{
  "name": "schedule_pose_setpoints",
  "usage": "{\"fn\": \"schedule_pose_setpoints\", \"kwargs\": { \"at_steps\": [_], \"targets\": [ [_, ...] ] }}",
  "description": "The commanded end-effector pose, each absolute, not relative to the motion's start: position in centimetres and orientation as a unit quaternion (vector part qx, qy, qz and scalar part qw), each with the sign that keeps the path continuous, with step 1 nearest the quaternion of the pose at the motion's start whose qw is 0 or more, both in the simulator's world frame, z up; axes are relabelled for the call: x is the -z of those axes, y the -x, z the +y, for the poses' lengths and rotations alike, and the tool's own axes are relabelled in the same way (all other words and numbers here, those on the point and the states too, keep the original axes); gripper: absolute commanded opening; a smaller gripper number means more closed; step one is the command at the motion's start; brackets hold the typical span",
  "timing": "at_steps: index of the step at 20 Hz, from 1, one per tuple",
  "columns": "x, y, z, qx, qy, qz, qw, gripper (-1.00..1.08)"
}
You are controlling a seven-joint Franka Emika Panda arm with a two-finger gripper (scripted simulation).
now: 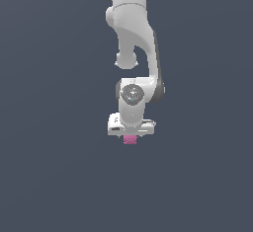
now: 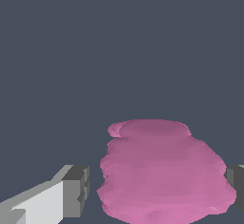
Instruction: Pick up the object and move it to a goal position.
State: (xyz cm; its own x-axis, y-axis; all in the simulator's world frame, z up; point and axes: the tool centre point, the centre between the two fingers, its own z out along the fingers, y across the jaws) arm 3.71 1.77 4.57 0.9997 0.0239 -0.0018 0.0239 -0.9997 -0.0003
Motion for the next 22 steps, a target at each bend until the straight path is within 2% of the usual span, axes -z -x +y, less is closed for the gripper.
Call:
{"fn": "schedule_pose_setpoints", "kwargs": {
  "at_steps": [1, 4, 5, 22],
  "targets": [
    [-3.9, -3.8, 1.8, 0.0, 1.0, -0.012, 0.0, 1.0],
    [-3.8, -3.9, 1.8, 0.0, 1.0, -0.012, 0.0, 1.0],
    [-3.8, -3.9, 1.8, 0.0, 1.0, -0.012, 0.0, -1.0],
    [-5.1, -3.6, 1.2, 0.0, 1.0, -0.012, 0.0, -1.0]
  ]
}}
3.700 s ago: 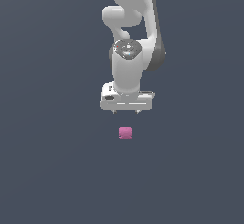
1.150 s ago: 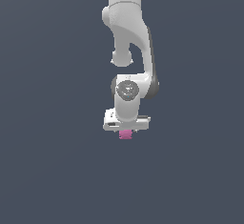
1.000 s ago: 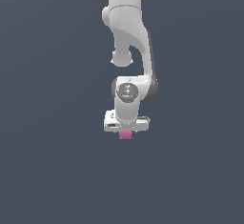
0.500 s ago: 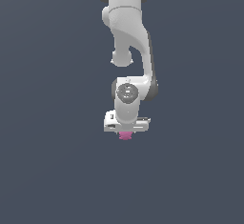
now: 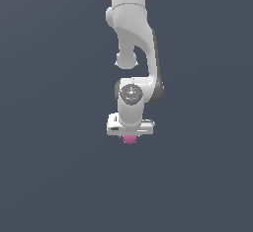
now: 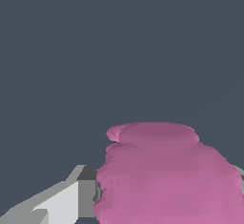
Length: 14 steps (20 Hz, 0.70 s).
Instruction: Pick up the object and move it to a goal position.
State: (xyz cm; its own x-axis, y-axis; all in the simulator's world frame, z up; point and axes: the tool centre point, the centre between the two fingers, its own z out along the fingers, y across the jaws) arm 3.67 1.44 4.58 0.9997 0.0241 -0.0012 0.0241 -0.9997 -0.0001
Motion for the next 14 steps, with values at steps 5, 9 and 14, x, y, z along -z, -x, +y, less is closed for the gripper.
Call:
{"fn": "schedule_pose_setpoints", "kwargs": {
  "at_steps": [5, 9, 14],
  "targets": [
    [-7.7, -3.2, 0.2, 0.0, 1.0, -0.012, 0.0, -1.0],
    [-10.9, -2.7, -1.1, 0.0, 1.0, -0.012, 0.0, -1.0],
    [-14.8, -2.2, -2.7, 0.0, 1.0, -0.012, 0.0, -1.0]
  ]
}}
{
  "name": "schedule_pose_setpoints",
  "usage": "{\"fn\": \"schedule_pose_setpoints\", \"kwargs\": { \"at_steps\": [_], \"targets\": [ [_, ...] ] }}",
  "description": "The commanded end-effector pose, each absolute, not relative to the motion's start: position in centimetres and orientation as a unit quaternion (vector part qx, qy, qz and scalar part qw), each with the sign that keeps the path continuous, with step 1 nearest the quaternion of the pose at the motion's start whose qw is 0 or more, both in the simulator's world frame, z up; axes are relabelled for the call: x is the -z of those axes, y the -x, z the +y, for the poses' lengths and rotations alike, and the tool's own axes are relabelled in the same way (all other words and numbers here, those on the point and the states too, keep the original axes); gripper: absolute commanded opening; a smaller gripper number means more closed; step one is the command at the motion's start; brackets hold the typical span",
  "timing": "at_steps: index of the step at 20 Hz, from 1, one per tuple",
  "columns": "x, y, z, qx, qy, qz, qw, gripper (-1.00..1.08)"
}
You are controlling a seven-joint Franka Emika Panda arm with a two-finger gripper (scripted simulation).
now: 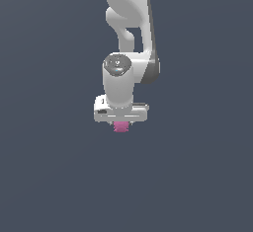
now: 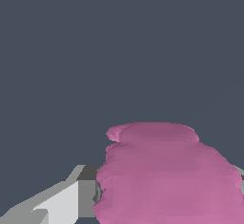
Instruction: Pick up the object and move it to a goal position.
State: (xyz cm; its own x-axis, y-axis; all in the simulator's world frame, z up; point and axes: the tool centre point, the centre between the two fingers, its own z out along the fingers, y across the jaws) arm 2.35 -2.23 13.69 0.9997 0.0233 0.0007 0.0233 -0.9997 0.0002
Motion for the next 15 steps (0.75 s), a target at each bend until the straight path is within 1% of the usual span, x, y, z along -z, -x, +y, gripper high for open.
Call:
{"fn": "schedule_pose_setpoints", "kwargs": {
  "at_steps": [1, 8, 15],
  "targets": [
    [-15.5, -2.1, -2.9, 0.0, -1.0, 0.012, 0.0, -1.0],
    [-18.2, -1.8, -4.0, 0.0, -1.0, 0.012, 0.0, -1.0],
    [-18.0, -2.0, -4.0, 0.0, -1.0, 0.012, 0.0, -1.0]
  ]
}}
